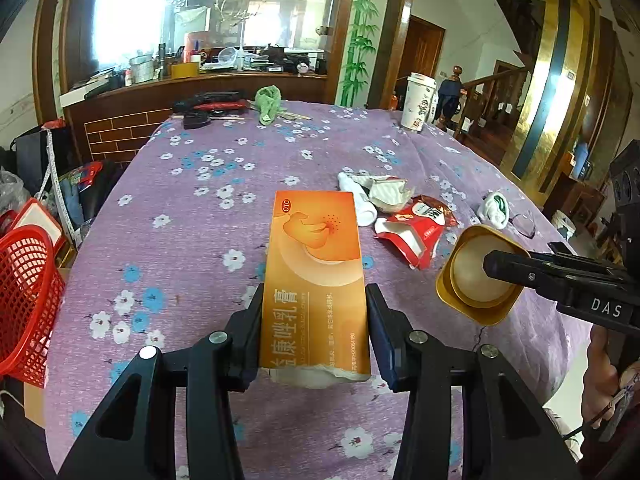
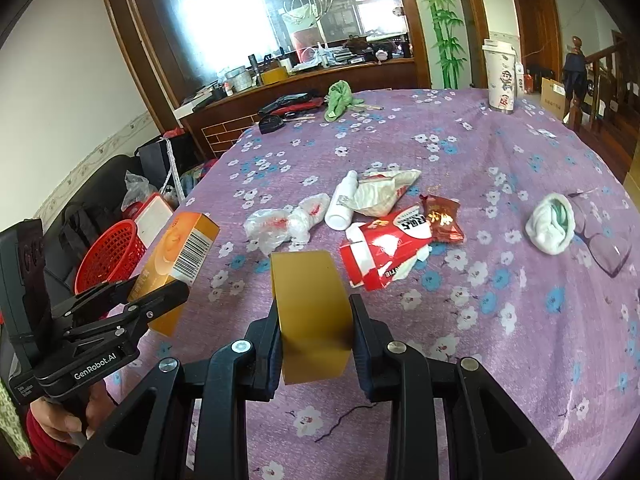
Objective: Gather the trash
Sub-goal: 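Lift the gold tape roll and orange box off the table with both grippers, then carry the tape roll and orange box over the red wastebasket with both grippers, then open both grippers to drop the tape roll and orange box into the basket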
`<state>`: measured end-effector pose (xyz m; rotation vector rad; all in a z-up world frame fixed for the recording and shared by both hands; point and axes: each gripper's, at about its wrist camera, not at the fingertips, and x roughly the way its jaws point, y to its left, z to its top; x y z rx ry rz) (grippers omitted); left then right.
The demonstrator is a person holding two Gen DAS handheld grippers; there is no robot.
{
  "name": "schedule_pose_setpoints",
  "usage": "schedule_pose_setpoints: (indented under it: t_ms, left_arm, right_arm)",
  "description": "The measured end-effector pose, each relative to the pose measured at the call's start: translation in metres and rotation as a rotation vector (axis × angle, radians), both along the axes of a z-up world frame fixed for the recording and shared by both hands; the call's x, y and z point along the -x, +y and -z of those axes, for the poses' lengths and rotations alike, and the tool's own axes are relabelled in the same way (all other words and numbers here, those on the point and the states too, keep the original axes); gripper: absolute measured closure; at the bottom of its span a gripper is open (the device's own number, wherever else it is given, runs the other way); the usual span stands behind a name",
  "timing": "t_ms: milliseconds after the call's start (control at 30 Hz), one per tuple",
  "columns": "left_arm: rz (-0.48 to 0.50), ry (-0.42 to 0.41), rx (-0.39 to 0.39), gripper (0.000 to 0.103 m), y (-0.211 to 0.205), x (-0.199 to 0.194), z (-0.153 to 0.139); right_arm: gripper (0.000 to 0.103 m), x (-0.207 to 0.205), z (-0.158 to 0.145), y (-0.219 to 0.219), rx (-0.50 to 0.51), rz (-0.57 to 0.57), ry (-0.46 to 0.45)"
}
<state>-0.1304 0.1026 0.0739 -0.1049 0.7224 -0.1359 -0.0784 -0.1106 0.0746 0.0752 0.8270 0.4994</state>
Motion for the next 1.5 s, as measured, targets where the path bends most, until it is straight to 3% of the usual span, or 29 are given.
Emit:
schedule_pose_setpoints:
  t_ms: [400,667,1100,1300,1500]
  left_arm:
    - [-0.08,-0.018,0.017,0.058,0.038,0.006,-0.004]
    - [-0.202,-0.049,0.025,0.058,0.093,0.025,-0.015]
    - [-0.51,-0.058,0.025,0.058,0.238,0.073,-0.022]
    - [-0.587,-0.001,0.029,0.058,0.284,0.078,-0.005]
    - [-0.615,0.026,0.024,0.058,0.302,0.073,0.002]
  right_arm:
    - [0.071,-0.01,-0.01,0.037,0.008,-0.062,0.001]
    - [0.071,-0.016,-0.016,0.091,0.011,-0.17,0.018]
    - [0.071,-0.011,-0.039,0.248,0.008,-0.422,0.035]
    - [0.071,-0.009,-0.034,0.322,0.017,-0.5,0.049]
    - [0.07,-0.02,-0.024,0.379,0.026,-0.525,0.073]
